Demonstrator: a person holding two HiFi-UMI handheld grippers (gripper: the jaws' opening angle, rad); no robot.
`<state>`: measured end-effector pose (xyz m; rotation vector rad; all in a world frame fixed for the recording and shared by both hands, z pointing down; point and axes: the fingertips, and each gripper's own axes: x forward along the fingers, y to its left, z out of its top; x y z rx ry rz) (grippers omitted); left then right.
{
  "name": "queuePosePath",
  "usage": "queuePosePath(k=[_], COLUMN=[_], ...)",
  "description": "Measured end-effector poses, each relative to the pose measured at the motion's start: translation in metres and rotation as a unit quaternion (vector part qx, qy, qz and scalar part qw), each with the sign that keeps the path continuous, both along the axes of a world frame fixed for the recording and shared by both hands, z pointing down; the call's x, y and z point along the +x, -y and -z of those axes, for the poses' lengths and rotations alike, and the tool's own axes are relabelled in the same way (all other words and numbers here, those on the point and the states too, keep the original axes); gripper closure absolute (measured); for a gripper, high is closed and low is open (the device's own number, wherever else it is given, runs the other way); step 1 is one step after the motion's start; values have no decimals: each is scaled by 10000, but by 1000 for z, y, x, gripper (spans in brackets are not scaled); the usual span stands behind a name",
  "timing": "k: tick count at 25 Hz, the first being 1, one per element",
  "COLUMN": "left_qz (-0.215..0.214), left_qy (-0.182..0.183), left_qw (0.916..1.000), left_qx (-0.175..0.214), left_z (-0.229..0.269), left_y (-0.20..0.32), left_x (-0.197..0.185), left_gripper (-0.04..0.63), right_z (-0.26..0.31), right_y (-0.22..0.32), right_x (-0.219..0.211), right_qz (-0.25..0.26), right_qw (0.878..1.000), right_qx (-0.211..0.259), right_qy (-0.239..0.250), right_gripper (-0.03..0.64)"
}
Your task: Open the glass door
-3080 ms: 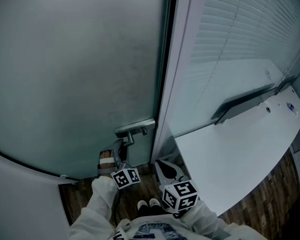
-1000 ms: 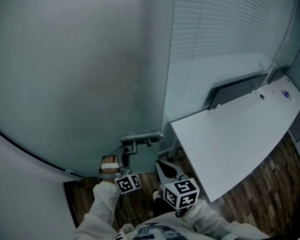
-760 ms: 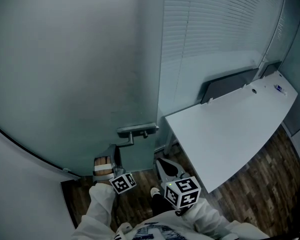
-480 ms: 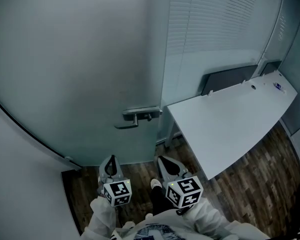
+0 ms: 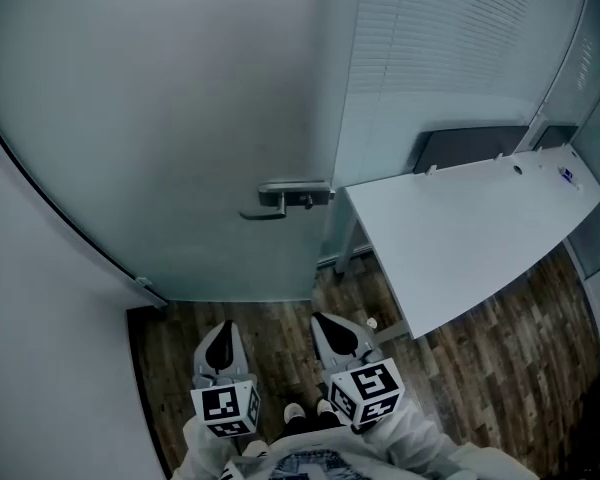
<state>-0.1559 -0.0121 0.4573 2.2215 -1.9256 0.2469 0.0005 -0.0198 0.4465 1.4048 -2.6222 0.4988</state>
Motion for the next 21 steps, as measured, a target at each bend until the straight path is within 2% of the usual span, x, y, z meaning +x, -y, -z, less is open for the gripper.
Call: queuePosePath(k=[5, 10, 21], left_qz=[-58, -142, -2], left_qy=[236, 244, 69], left_qw=[9996, 9995, 10000], left_qx=[173, 148, -16], left_z=[5, 4, -1], left_y=[-3, -12, -23], left_x=[25, 46, 48], left_gripper=[592, 592, 592], right_z=[-1, -2, 1], right_y=[-1, -8, -21], right_x=[13, 28, 39], right_qz=[92, 94, 128], right_qw=[10000, 9999, 9999], right_qx=[-33, -79, -76], right_qy=[21, 60, 53], right_gripper=[614, 614, 614])
